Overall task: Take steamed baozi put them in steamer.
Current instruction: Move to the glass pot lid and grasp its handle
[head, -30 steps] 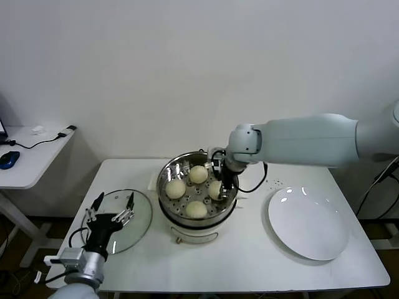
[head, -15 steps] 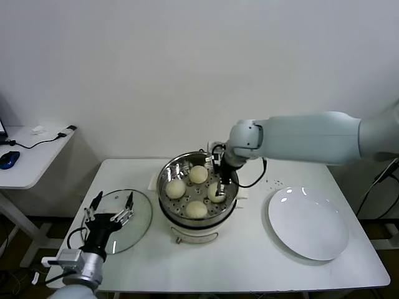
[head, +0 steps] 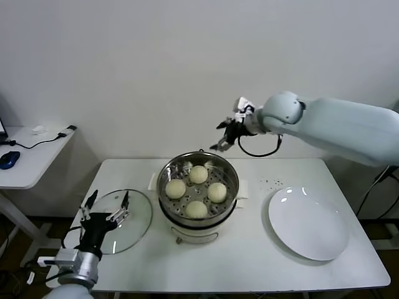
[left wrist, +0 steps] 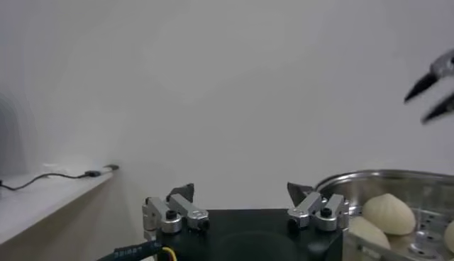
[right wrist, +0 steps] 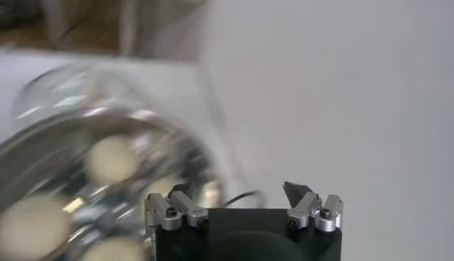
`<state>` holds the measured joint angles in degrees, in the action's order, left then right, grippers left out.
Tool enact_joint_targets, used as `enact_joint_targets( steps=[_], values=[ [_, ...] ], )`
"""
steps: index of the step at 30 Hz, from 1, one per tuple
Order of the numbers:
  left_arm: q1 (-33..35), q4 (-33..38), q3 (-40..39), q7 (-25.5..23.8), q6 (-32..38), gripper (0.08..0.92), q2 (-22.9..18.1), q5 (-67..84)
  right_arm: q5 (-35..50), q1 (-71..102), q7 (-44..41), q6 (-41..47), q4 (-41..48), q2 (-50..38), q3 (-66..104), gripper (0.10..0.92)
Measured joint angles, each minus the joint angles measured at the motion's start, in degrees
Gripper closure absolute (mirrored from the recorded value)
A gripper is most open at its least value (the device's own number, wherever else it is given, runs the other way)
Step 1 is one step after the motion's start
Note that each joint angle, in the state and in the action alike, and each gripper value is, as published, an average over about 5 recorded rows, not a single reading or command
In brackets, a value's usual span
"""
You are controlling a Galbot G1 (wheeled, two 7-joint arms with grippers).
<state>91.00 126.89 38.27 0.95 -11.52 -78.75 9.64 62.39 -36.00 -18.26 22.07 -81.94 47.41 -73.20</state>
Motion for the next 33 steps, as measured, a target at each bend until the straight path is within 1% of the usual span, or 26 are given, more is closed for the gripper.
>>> enact_joint_targets(
  steps=[4,8,11,15,19,25,29,33],
  values=[
    [-0.4,-0.3,0.6,0.2,0.0,0.177,0.9,-0.3,-1.9,9.6,6.0,-2.3,-1.8,-6.7,13.0,0.203],
    [-1.1,-0.8,0.8,0.3,0.2,0.177,1.6,-0.9,-5.6,23.4,10.0,-5.0,-4.0,-12.5,28.1,0.203],
    [-1.5,-1.1,1.0,0.5,0.1,0.177,2.1,-1.1,-8.5,34.9,11.9,-7.2,-5.8,-14.8,39.6,0.203],
    [-1.8,-1.7,1.0,0.6,0.2,0.177,2.8,-1.6,-13.0,50.1,13.2,-10.5,-8.2,-14.7,54.9,0.203],
    [-2.3,-2.4,0.8,0.9,0.8,0.177,3.5,-2.5,-17.8,65.4,13.7,-14.4,-10.6,-11.2,70.2,0.203],
    [-3.0,-3.6,0.5,1.7,1.2,0.177,4.4,-3.6,-25.2,87.8,14.5,-21.0,-13.8,-1.9,91.5,0.203],
    [-3.2,-4.3,0.4,2.2,1.6,0.177,4.8,-4.2,-29.5,100.7,14.8,-26.3,-15.2,5.8,101.0,0.203],
    [-3.0,-5.1,0.4,2.8,2.4,0.177,5.3,-5.2,-32.7,111.2,14.9,-31.5,-16.2,13.4,106.8,0.203]
  ],
)
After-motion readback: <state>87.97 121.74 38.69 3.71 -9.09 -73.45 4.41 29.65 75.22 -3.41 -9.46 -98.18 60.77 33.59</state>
